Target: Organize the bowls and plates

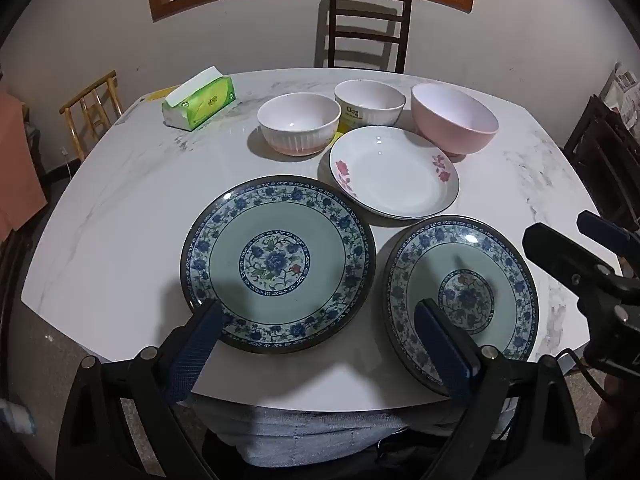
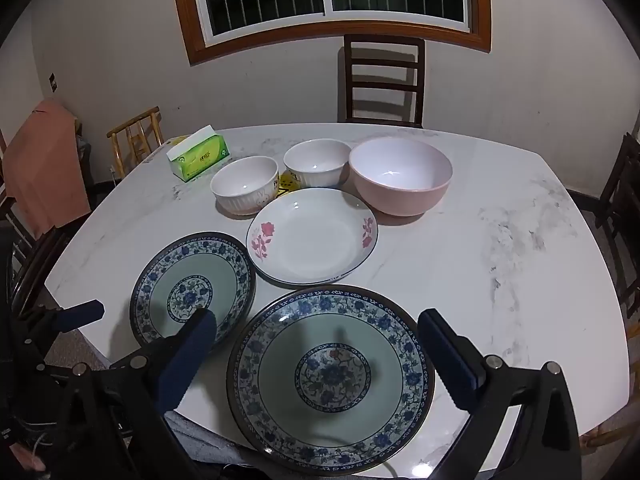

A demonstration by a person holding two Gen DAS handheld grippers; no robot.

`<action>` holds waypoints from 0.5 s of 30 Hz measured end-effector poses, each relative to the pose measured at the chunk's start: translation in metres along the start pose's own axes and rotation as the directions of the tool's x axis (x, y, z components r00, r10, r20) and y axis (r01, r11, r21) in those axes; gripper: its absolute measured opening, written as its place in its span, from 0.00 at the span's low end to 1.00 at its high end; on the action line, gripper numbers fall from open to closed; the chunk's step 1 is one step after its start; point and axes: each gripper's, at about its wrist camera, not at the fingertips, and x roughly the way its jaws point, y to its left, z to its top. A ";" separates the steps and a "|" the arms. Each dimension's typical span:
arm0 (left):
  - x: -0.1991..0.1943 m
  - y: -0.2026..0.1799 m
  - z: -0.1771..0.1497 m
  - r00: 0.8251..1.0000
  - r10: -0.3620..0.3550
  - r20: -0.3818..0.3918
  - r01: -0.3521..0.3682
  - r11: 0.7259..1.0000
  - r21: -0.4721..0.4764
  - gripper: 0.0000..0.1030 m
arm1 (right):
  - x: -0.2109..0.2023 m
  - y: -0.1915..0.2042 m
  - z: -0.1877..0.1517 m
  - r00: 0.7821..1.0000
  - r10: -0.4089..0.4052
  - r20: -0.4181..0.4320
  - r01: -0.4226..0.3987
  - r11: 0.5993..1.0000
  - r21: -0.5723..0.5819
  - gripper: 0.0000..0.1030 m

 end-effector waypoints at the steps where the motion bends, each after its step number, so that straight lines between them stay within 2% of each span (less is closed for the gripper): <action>1: -0.001 0.000 -0.001 1.000 0.006 0.024 -0.006 1.000 0.002 0.92 | 0.000 0.000 0.000 1.000 0.001 -0.004 -0.001 1.000 -0.001 1.00; 9: 0.000 -0.002 -0.004 1.000 0.000 0.020 0.000 1.000 -0.007 0.92 | 0.001 0.000 -0.003 1.000 0.005 0.001 -0.005 1.000 -0.005 1.00; 15: 0.003 0.005 0.000 0.999 -0.036 0.014 0.037 0.999 -0.034 0.92 | 0.002 0.003 0.000 1.000 0.000 -0.001 0.000 1.000 -0.007 1.00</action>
